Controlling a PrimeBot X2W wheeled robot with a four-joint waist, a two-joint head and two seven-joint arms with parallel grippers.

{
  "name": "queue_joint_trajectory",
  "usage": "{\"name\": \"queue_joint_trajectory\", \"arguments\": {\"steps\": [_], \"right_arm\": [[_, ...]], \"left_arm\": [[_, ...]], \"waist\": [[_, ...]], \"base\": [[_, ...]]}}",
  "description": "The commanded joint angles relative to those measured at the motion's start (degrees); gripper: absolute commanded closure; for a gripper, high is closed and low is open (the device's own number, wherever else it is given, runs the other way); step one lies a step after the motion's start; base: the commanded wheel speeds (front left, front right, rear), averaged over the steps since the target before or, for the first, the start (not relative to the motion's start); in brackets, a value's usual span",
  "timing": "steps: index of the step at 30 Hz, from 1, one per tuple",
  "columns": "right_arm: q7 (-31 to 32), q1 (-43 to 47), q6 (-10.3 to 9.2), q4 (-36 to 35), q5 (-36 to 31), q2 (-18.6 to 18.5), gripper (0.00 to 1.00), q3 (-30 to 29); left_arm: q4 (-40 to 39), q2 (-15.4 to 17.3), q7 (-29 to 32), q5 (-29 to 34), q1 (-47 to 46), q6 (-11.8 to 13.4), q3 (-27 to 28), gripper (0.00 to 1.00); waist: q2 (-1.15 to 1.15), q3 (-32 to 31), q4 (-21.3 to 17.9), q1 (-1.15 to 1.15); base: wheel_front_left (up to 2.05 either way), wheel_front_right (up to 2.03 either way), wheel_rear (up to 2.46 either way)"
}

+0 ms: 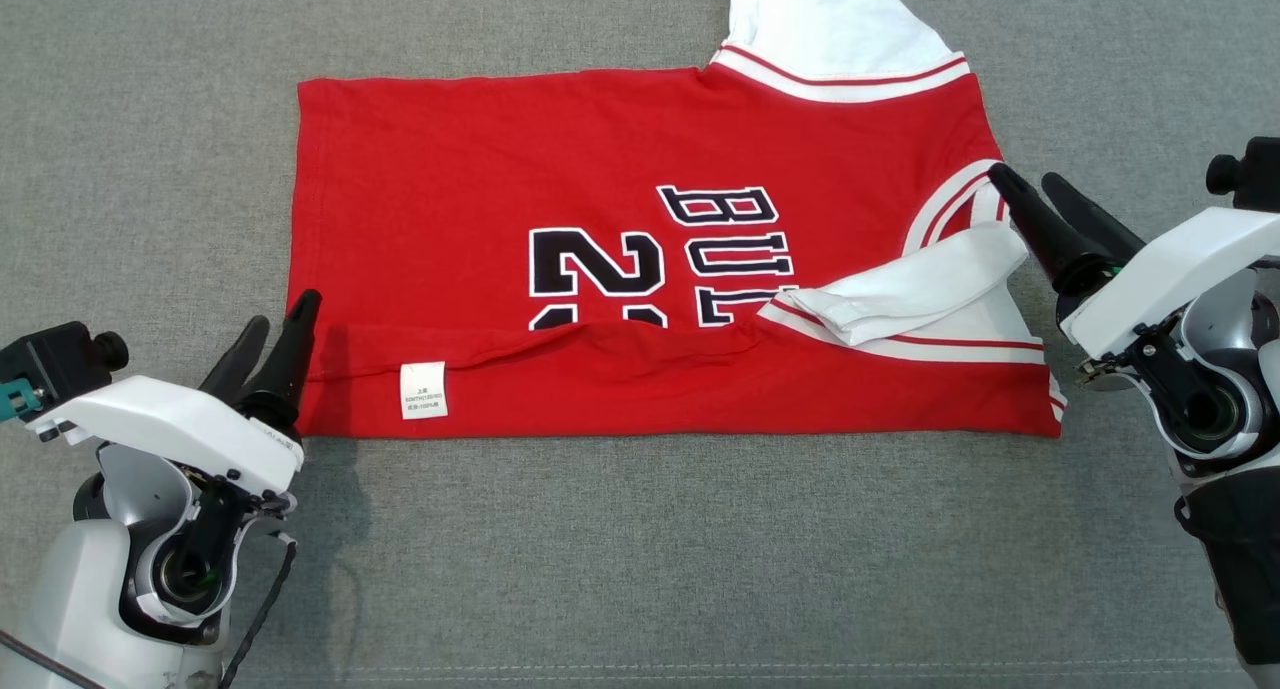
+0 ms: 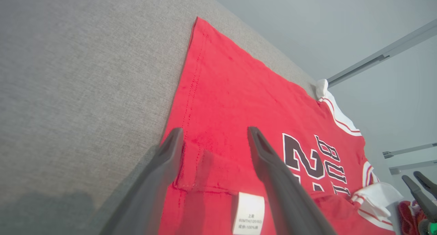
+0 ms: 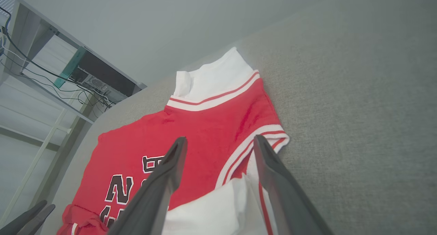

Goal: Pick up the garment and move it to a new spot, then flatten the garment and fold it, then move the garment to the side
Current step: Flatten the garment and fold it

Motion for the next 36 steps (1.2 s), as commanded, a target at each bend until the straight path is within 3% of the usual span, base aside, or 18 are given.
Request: {"name": "queue_joint_trajectory", "arguments": {"steps": [1, 7, 13, 18, 26, 36], "right_arm": [[-1.5, -1.0, 0.24, -0.9, 0.1, -0.7, 0.00, 0.8], [-12.3, 0.3, 0.24, -2.3, -2.7, -3.4, 0.00, 2.1], [-23.0, 5.9, 0.24, -3.7, -9.5, -4.5, 0.00, 2.8], [-29.9, 12.0, 0.24, -4.7, -19.4, -4.0, 0.00, 1.3], [-32.1, 21.7, 0.24, -7.7, -29.6, 1.3, 0.00, -3.3], [-32.3, 27.0, 0.24, -8.6, -33.7, 5.9, 0.00, -5.3]], "left_arm": [[-1.1, 1.5, -1.7, 0.7, -2.0, -0.4, 2.6, 0.00], [-0.8, 2.3, -9.3, 6.3, -1.3, 0.0, 3.1, 0.00], [-2.9, 3.0, -19.8, 16.4, 2.3, 4.7, 2.4, 0.00], [-5.4, 2.7, -24.5, 22.5, 7.3, 7.9, 0.2, 0.00], [-7.2, 1.9, -25.9, 24.9, 14.1, 9.6, -1.9, 0.00], [-6.7, 2.6, -22.3, 24.3, 16.1, 8.7, -4.2, 0.00]], "waist": [[0.00, 0.0, 0.0, 0.00], [0.00, -1.0, 0.3, 0.00], [0.00, -3.4, 0.2, 0.00], [0.00, -5.4, 0.0, 0.00], [0.00, -8.4, -0.7, 0.00], [0.00, -10.1, -2.0, 0.00]], "base": [[0.00, 0.00, 0.00], [0.00, 0.00, 0.00], [0.00, 0.00, 0.00], [0.00, 0.00, 0.00], [0.00, 0.00, 0.00], [0.00, 0.00, 0.00]]}}
